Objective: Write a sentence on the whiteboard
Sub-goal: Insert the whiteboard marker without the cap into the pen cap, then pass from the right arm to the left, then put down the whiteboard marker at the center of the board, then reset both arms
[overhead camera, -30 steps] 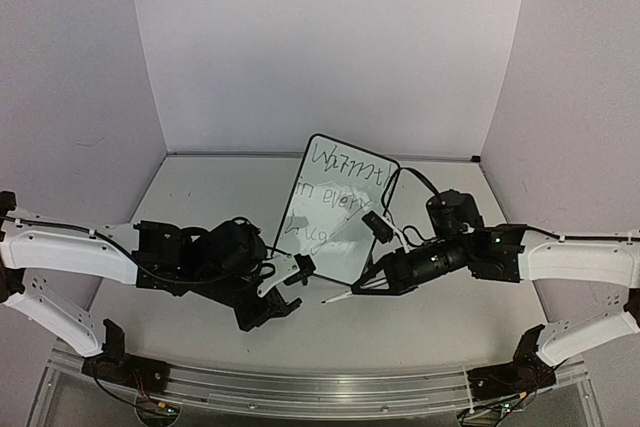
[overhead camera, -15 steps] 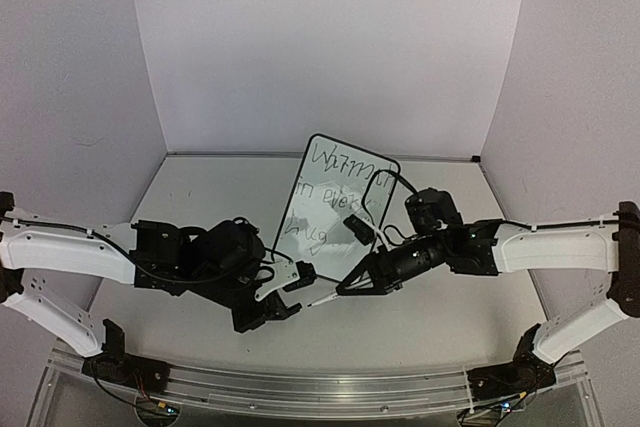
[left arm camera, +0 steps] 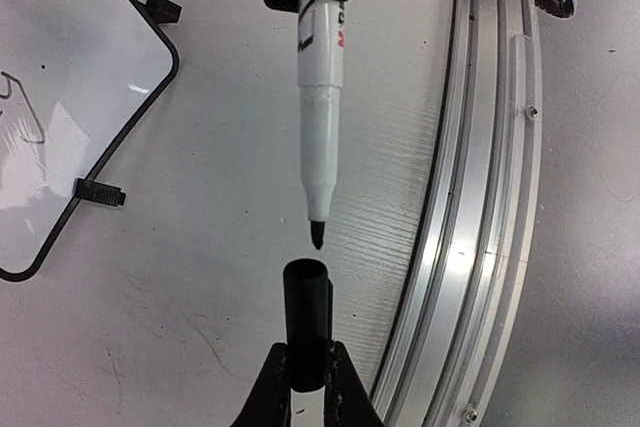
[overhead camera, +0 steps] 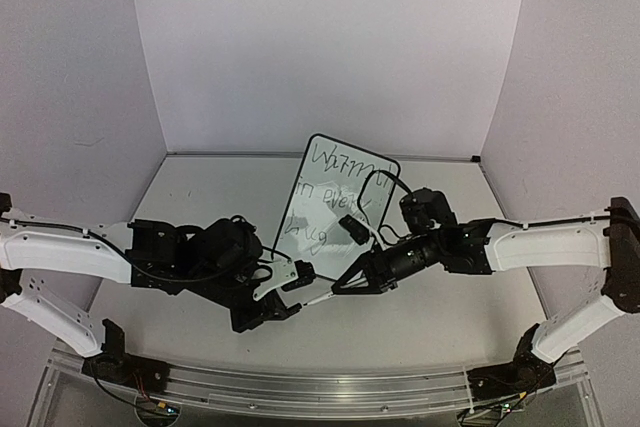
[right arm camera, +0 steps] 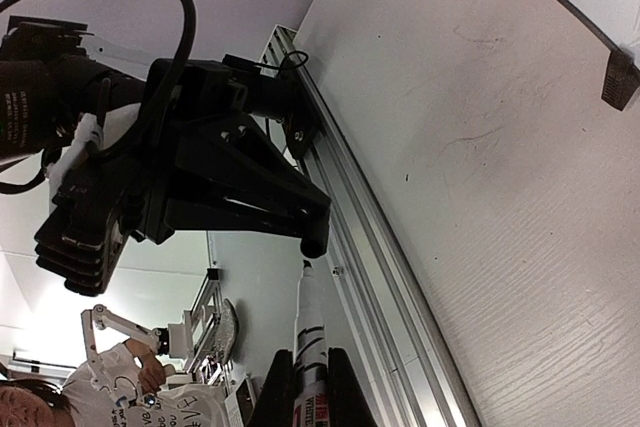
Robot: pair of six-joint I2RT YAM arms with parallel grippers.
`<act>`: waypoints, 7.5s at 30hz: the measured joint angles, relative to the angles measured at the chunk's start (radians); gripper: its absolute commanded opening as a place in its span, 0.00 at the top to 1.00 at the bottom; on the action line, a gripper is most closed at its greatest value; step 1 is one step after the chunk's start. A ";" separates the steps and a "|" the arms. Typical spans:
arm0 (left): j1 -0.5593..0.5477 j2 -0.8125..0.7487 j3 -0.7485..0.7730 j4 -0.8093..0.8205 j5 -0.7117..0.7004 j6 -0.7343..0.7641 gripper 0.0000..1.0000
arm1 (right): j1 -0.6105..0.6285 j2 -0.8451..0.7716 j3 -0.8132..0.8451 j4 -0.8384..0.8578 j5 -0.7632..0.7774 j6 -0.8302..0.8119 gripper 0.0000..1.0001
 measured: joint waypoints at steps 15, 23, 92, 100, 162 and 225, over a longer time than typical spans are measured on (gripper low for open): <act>0.000 0.000 0.000 0.000 0.018 0.000 1.00 | 0.000 0.033 0.004 0.022 -0.018 0.009 1.00; 0.000 0.000 0.000 0.000 0.018 0.000 1.00 | 0.000 0.040 0.008 0.030 -0.029 0.010 1.00; -0.003 -0.032 0.019 -0.025 0.104 -0.118 1.00 | 0.084 0.165 0.075 0.127 -0.082 0.051 1.00; -0.003 -0.032 0.019 -0.018 0.119 -0.118 1.00 | 0.084 0.160 0.067 0.135 -0.090 0.063 1.00; -0.005 -0.015 0.052 0.115 0.175 -0.198 1.00 | 0.131 0.002 0.120 -0.056 0.061 -0.084 0.51; 1.113 0.365 0.237 0.163 -0.145 -0.267 0.00 | -0.442 -0.337 -0.040 -0.367 0.931 -0.211 0.02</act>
